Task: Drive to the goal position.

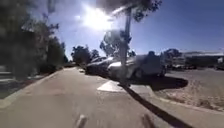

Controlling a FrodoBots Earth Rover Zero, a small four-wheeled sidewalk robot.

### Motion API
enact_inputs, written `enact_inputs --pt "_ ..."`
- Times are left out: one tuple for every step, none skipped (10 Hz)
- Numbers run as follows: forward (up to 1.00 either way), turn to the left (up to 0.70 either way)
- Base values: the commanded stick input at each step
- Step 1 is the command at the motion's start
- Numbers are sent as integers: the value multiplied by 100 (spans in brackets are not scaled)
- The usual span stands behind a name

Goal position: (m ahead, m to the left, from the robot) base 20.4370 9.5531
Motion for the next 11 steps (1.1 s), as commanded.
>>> enact_inputs --pt "41 0" --pt "59 0" --pt "77 0" --pt "85 34" --pt "85 34" --pt "85 34" --pt "85 34" --pt "85 34" --pt "85 0" --pt "85 3" --pt "85 5"
